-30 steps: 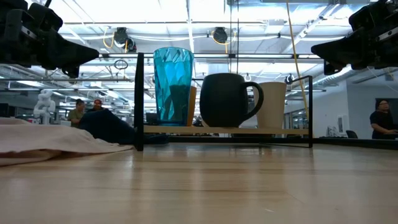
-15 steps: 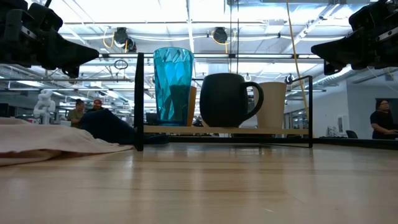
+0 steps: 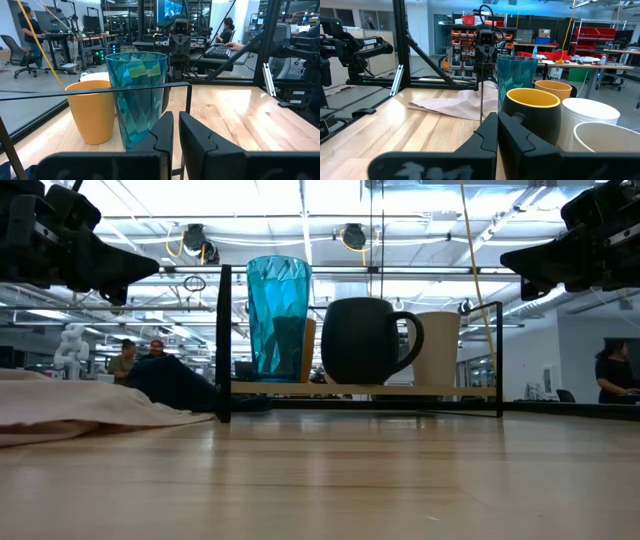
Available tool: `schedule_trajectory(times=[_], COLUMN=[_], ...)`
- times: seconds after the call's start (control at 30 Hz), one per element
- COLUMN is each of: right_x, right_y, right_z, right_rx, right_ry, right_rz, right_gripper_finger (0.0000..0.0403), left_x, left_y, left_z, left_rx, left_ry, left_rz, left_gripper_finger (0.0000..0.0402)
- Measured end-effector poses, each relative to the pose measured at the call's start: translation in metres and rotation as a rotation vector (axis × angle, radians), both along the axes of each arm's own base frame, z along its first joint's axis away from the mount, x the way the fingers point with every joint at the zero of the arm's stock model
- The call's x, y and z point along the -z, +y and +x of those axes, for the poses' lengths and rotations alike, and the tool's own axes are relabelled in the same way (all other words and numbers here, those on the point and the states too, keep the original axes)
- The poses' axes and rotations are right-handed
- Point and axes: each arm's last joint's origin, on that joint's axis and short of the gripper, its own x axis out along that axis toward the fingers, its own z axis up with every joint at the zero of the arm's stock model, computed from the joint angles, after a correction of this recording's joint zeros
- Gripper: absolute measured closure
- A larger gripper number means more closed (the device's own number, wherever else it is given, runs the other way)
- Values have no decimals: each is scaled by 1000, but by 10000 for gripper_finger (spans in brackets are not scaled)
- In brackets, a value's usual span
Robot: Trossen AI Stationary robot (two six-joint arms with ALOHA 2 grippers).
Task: Stack small to large cups/mugs on shelf
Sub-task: Return to Home Position
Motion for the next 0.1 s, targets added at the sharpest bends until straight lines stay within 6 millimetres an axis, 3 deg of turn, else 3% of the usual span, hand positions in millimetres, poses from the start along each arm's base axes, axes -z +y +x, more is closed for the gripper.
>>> schedule_trajectory(times=[0.1], right_x=[0], right_y=[0], right_z=[0], right_rx=[0], right_ry=[0], right_rz=[0], right_gripper_finger=[403], left_x=[0], left_y=[0], left_z=[0], left_rx=[0], left_ry=[0], left_rz=[0], left_gripper_finger=[369])
